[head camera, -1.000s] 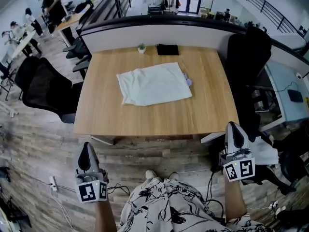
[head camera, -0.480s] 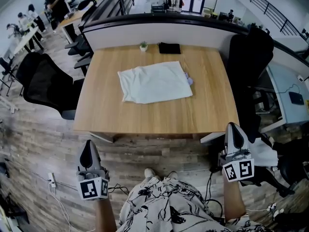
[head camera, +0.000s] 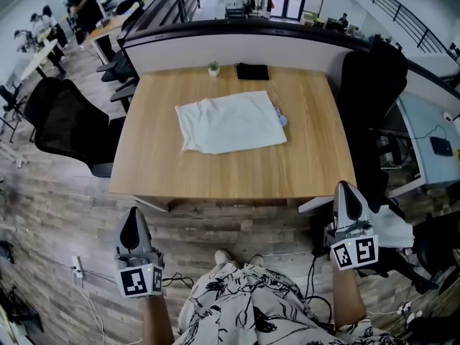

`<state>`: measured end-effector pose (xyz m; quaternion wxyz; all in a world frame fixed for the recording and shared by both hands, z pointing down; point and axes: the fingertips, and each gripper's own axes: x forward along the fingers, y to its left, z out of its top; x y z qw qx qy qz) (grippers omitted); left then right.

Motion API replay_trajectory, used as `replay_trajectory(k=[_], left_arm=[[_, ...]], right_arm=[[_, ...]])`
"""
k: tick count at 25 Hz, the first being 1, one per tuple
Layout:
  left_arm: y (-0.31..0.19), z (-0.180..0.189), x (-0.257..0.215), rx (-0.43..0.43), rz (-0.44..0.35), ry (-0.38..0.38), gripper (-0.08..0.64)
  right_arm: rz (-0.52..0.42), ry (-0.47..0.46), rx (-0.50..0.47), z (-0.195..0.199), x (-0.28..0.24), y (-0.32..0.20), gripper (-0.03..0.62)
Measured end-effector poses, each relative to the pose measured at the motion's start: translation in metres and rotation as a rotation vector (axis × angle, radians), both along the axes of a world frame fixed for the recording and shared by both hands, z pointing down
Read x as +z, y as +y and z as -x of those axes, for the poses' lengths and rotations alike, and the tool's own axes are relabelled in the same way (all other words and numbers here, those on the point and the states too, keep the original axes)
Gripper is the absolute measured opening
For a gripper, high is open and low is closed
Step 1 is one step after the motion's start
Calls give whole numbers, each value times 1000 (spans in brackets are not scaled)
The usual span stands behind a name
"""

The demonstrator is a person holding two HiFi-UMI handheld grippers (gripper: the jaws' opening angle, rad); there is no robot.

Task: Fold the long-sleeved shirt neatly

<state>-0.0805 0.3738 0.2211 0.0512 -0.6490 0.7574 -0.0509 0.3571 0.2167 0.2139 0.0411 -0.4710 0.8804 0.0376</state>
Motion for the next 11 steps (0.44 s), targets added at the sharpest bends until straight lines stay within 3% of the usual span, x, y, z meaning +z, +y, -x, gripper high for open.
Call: replay_trajectory(k=[11], left_arm=[[-3, -1, -2, 3, 2, -12, 3]], right_arm=[[2, 6, -5, 4, -2, -5, 6]])
